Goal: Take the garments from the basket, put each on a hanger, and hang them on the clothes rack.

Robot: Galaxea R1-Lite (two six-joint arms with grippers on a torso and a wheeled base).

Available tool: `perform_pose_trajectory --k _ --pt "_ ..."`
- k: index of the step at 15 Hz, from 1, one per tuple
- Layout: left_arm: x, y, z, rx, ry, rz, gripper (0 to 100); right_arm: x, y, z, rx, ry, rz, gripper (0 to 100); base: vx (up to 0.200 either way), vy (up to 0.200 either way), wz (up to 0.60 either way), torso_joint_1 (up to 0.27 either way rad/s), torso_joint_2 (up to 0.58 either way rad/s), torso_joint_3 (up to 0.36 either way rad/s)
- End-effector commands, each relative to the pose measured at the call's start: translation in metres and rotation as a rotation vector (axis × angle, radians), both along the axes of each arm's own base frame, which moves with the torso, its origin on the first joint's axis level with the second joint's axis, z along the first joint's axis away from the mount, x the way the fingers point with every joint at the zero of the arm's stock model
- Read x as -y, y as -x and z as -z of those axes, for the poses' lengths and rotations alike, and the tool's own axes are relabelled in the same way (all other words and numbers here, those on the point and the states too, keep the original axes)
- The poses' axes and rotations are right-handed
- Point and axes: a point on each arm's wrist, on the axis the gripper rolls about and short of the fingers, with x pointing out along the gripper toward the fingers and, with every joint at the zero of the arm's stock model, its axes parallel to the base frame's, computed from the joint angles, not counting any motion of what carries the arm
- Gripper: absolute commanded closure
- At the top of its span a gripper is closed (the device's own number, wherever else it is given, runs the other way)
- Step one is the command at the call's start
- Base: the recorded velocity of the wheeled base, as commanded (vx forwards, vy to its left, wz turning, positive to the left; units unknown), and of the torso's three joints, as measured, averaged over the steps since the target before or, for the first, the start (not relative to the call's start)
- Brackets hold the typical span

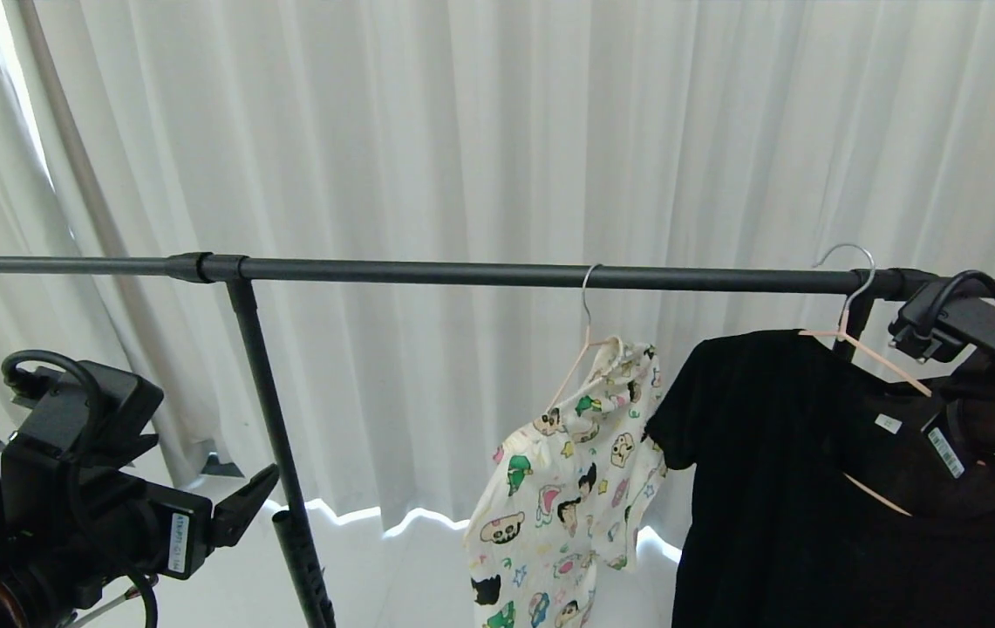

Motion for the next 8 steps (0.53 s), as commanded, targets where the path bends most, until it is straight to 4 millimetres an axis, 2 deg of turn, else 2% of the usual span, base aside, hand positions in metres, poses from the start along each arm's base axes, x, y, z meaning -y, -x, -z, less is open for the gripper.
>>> perform_pose_trajectory --k 1,5,8 --pt "0.004 0.001 0.000 0.000 0.001 0.025 0 0.000 0.000 0.001 -0.003 0.001 0.000 100 0.000 0.000 0.00 0.000 0.00 0.000" --pt "0.005 0.002 0.001 -0.003 0.001 0.036 0 -0.001 -0.006 0.003 -0.015 0.003 0.002 100 0.000 0.000 0.00 0.000 0.00 0.000" --pt "0.005 0.002 0.000 -0.001 0.004 0.035 0 -0.006 -0.025 0.007 -0.021 0.005 0.003 100 0.000 0.000 0.00 0.000 0.00 0.000"
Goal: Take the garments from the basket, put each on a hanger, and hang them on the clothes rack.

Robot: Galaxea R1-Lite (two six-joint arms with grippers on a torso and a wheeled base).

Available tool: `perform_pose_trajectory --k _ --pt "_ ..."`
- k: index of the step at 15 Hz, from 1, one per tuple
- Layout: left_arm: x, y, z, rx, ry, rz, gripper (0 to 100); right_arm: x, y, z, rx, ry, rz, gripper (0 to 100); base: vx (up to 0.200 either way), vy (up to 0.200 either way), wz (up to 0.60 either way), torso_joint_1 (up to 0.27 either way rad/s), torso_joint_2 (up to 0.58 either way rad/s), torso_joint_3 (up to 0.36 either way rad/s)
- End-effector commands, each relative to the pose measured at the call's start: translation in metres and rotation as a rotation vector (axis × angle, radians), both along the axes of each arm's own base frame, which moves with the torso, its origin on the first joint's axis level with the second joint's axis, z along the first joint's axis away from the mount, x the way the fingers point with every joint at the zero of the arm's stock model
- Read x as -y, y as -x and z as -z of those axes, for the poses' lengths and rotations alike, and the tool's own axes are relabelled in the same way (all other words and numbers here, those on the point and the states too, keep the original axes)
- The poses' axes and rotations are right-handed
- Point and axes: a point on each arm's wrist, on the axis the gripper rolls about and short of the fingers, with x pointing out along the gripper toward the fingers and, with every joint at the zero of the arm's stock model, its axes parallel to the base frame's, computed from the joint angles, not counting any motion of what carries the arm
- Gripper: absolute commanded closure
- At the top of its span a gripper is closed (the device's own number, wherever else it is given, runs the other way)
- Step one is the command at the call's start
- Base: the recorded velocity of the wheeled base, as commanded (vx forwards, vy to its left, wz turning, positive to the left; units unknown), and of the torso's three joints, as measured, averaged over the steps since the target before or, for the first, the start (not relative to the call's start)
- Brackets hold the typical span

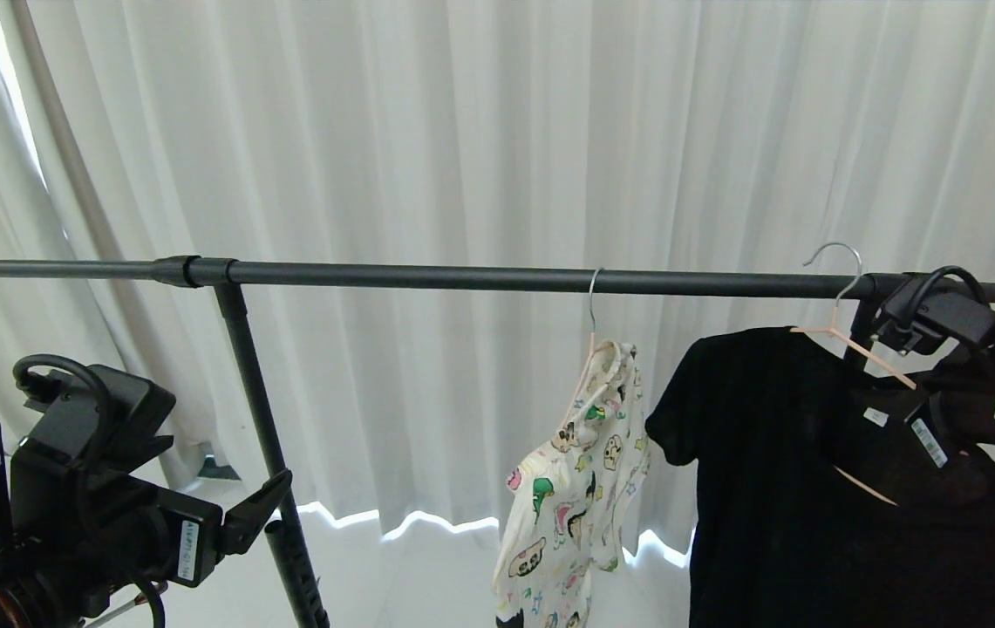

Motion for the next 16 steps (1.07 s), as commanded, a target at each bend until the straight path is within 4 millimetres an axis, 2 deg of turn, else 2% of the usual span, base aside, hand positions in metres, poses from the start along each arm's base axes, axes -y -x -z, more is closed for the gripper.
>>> perform_pose_trajectory --k 1,3,7,14,15,16 --pt "0.000 0.000 0.000 0.002 0.000 0.000 0 -0.005 -0.018 0.006 -0.008 0.004 0.002 100 0.000 0.000 0.00 0.000 0.00 0.000" --pt "0.000 0.000 0.000 0.002 0.000 0.000 0 -0.007 -0.029 0.012 -0.025 0.010 0.001 100 0.000 0.000 0.00 0.000 0.00 0.000" --pt "0.000 0.000 -0.001 0.003 0.001 0.000 0 -0.011 -0.036 0.022 -0.061 0.027 0.004 100 0.000 0.000 0.00 0.000 0.00 0.000" --pt "0.000 0.000 -0.001 0.003 -0.001 0.000 0 -0.012 -0.036 0.023 -0.065 0.034 0.010 100 0.000 0.000 0.00 0.000 0.00 0.000" --pt "0.000 0.000 -0.001 0.003 -0.001 0.000 0 -0.011 -0.036 0.023 -0.063 0.042 0.023 0 0.000 0.000 0.00 0.000 0.00 0.000" --pt "0.000 0.000 -0.001 0.003 -0.001 0.000 0 -0.012 -0.036 0.023 -0.062 0.041 0.024 0 0.000 0.000 0.00 0.000 0.00 0.000"
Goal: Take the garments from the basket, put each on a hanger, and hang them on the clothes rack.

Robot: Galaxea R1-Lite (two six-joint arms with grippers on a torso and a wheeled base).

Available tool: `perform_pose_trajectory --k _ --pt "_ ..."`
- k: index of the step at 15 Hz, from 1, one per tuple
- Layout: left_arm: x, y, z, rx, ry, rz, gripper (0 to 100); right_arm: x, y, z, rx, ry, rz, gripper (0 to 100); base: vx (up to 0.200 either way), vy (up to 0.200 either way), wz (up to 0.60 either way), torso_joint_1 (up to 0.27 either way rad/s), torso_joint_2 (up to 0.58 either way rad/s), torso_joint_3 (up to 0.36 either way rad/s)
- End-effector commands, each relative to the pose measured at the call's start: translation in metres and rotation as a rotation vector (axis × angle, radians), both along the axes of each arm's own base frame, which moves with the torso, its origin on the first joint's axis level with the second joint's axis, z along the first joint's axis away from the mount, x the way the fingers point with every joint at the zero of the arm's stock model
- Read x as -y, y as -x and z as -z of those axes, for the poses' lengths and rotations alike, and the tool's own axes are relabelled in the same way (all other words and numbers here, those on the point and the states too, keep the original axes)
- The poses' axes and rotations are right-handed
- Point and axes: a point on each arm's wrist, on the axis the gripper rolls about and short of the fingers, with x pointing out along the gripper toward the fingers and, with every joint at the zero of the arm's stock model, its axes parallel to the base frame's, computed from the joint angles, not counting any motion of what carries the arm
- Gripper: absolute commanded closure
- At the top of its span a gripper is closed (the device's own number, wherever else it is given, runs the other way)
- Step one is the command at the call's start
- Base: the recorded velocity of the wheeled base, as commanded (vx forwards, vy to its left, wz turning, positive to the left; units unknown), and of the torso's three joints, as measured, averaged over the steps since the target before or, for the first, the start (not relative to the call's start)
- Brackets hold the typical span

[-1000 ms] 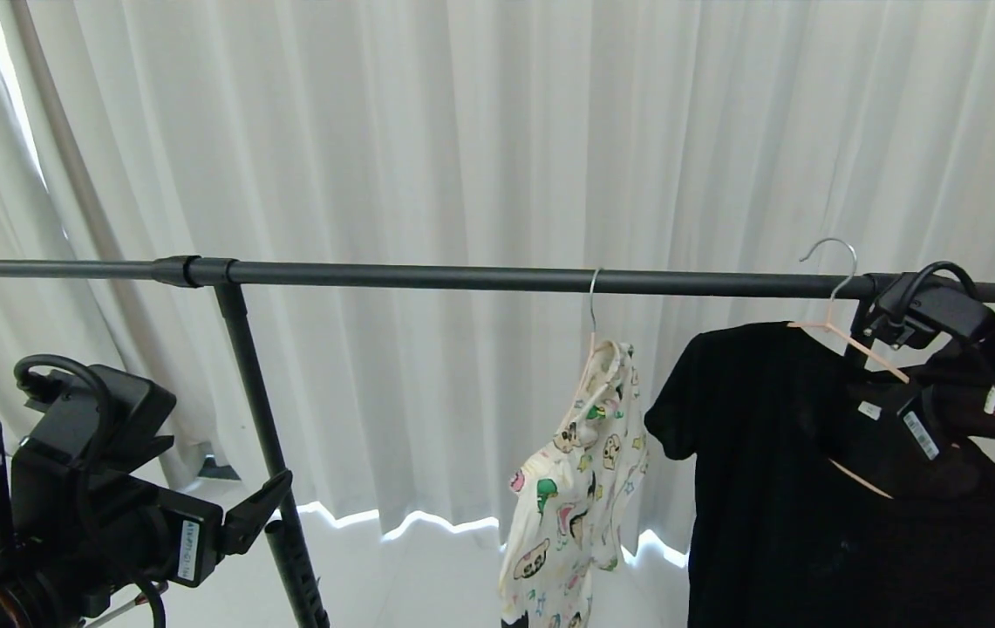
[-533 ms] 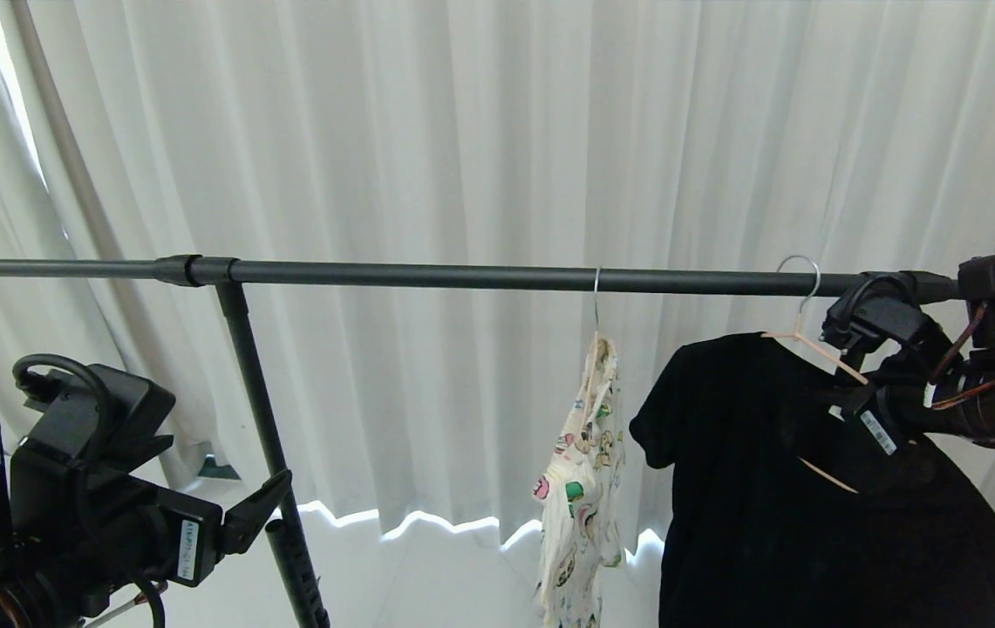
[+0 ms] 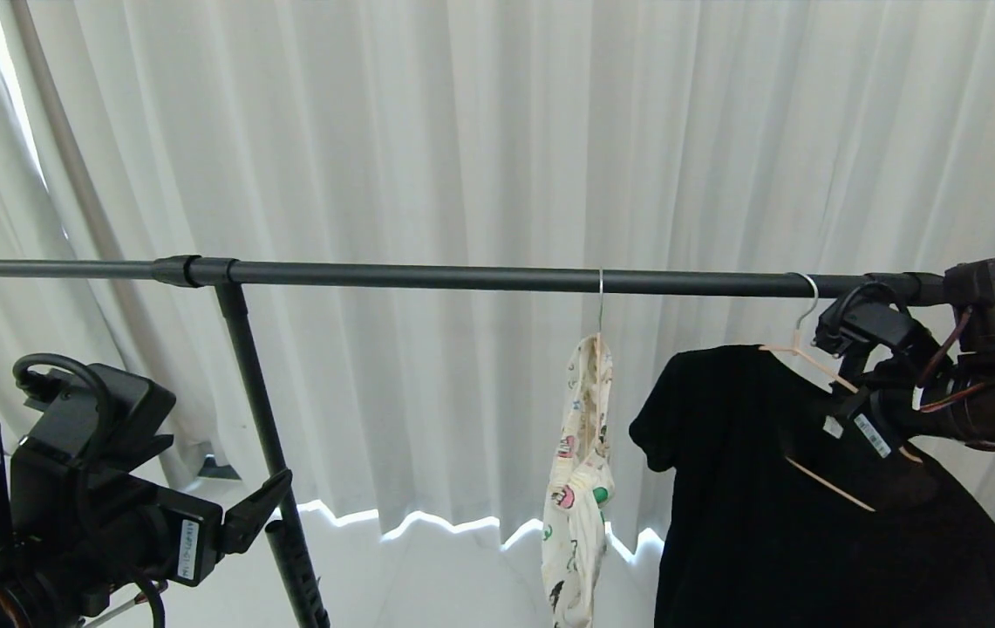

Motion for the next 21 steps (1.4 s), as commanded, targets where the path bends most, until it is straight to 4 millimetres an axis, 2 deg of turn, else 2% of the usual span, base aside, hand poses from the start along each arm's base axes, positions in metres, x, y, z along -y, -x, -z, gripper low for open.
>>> perform_pose_trajectory --k 1,4,6,8,11,13,15,21 --pt "0.000 0.000 0.000 0.002 0.000 0.000 0 0.000 0.003 -0.003 0.010 -0.015 0.002 0 0.000 0.000 0.00 0.000 0.00 0.000" --pt "-0.001 0.000 0.000 0.001 -0.001 -0.013 0 -0.007 0.020 -0.023 0.063 -0.126 0.004 0 0.000 0.000 0.00 0.000 0.00 0.000" --pt "-0.004 -0.002 -0.001 0.007 -0.005 -0.043 0 -0.004 0.037 -0.040 0.115 -0.190 0.019 0 0.000 0.000 0.00 0.000 0.00 0.000" --pt "-0.011 -0.004 -0.002 0.009 -0.010 -0.091 0 0.006 0.050 -0.054 0.176 -0.202 0.050 0 0.000 0.000 0.00 0.000 0.00 0.000" --pt "-0.017 -0.006 -0.003 0.022 -0.005 -0.138 0 0.030 0.071 -0.068 0.204 -0.145 0.198 0 0.000 0.000 0.00 0.000 0.00 0.000" --pt "-0.018 -0.008 -0.004 0.037 -0.001 -0.143 0 0.039 0.073 -0.067 0.210 -0.111 0.241 0 0.000 0.000 0.00 0.000 0.00 0.000" --pt "-0.018 -0.007 -0.004 0.037 -0.001 -0.143 0 0.047 0.074 -0.069 0.224 -0.080 0.268 0 -0.200 0.000 0.00 0.005 0.00 0.005" --pt "-0.018 -0.007 -0.004 0.038 0.000 -0.143 0 0.047 0.070 -0.070 0.275 -0.090 0.269 0 -0.200 0.000 0.00 -0.002 0.00 0.004"
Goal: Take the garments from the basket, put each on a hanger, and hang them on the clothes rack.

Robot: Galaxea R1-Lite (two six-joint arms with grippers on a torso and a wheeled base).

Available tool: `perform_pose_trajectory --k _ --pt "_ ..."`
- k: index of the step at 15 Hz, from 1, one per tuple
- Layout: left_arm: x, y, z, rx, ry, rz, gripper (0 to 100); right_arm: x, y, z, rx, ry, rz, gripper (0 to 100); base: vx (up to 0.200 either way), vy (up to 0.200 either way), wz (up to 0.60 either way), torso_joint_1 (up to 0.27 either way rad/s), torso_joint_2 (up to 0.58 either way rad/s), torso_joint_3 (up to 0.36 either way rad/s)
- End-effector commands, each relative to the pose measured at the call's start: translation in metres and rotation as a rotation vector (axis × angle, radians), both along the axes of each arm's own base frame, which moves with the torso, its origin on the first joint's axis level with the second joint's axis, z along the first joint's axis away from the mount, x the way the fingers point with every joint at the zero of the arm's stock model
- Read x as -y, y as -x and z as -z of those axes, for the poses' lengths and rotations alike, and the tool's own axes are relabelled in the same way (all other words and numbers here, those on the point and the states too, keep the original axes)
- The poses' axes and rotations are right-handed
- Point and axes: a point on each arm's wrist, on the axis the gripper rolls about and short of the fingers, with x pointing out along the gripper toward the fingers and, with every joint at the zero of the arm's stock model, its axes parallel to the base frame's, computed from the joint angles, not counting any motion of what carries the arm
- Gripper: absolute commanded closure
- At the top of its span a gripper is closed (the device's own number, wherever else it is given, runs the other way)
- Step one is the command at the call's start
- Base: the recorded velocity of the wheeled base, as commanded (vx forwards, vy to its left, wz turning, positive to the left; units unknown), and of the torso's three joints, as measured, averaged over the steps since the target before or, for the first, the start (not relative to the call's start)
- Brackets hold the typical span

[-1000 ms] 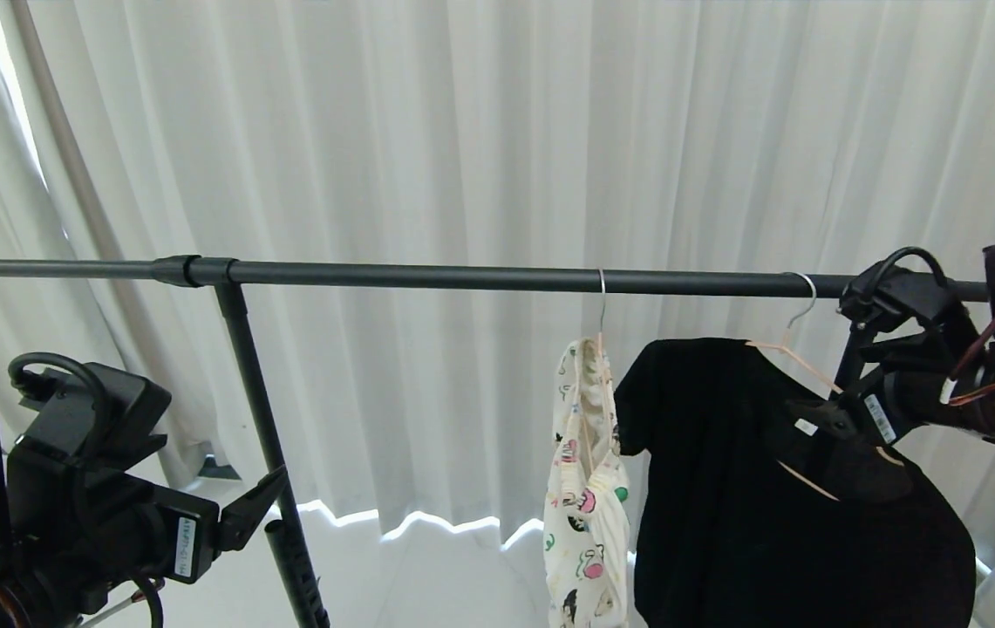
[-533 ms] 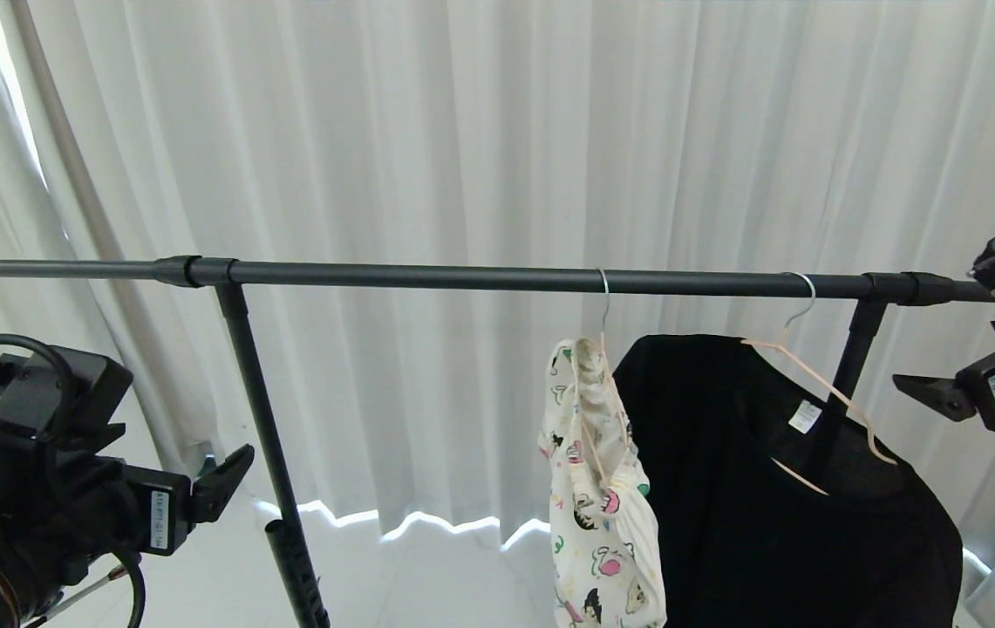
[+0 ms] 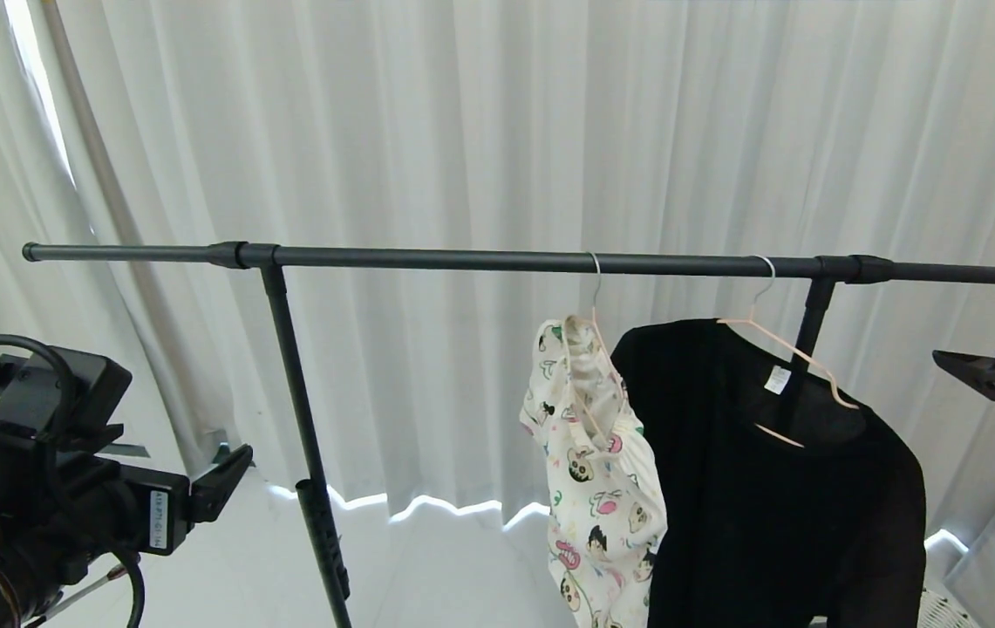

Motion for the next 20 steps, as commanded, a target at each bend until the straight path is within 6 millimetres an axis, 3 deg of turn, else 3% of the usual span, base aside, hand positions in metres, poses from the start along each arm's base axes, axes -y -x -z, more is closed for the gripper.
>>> perform_pose_trajectory --k 1,7,14,20 --pt "0.0001 -0.0002 0.0000 0.000 0.000 0.000 0 0.0000 -0.0003 0.0017 -0.001 0.003 -0.001 0 -0.200 0.000 0.00 -0.002 0.00 0.002" --pt "0.0001 -0.0004 0.0002 -0.001 0.004 -0.002 0 0.0000 -0.0002 0.0038 -0.007 0.003 -0.001 0 -0.200 0.000 0.00 0.002 0.00 0.000" --pt "0.0003 0.0000 0.0011 -0.004 0.003 0.000 0 0.0019 0.0009 0.0057 -0.011 0.029 0.072 0 0.000 0.000 0.00 -0.009 0.02 0.015" --pt "-0.0001 0.0002 0.0002 0.000 0.002 -0.003 0 0.0039 0.0036 0.0054 -0.004 0.022 0.085 0 0.000 0.000 0.00 -0.203 0.46 0.252"
